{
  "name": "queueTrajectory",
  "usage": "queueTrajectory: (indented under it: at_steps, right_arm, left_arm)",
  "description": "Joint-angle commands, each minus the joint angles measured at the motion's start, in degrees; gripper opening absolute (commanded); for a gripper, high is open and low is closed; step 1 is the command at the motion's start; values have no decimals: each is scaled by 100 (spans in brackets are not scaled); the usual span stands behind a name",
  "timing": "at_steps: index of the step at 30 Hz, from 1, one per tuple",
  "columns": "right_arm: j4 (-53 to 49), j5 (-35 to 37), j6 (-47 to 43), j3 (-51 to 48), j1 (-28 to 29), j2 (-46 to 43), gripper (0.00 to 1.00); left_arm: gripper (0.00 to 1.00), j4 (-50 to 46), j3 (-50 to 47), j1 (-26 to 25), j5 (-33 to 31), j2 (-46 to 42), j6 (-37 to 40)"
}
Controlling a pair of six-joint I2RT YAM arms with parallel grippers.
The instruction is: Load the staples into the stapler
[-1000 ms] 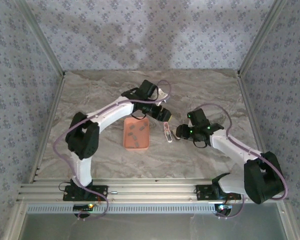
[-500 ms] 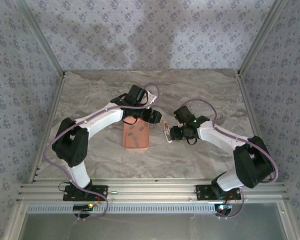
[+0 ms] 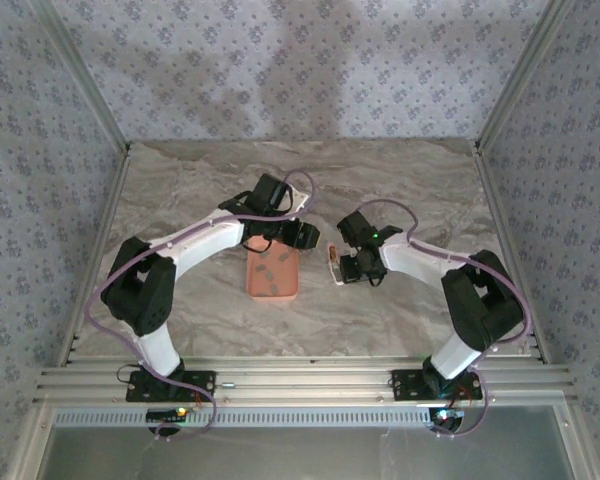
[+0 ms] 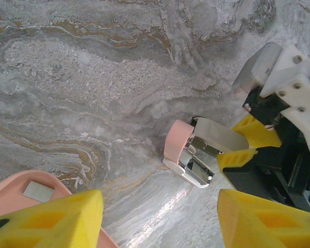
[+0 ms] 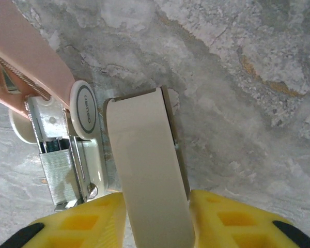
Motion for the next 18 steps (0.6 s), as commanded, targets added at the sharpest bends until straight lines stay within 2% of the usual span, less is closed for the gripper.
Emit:
queueTrajectory:
  at_steps: [1,7,14,18]
  right_arm:
    - [-86,32,-71,186,33,65,31]
    - [-146,162,-53,147,15,-141,22]
    - [-165,166,13,-13,-238,-591,21]
    - [-156,26,-40,-63,-658,-671,21]
  left_arm:
    - [61,50,-54,49,-40,-246,-61]
    - [61,103,-150,42,-57,-288,-122]
    - [60,158,-293,51,-114,-437,-190]
    - [61,182,-450,46,-174,-591,-236]
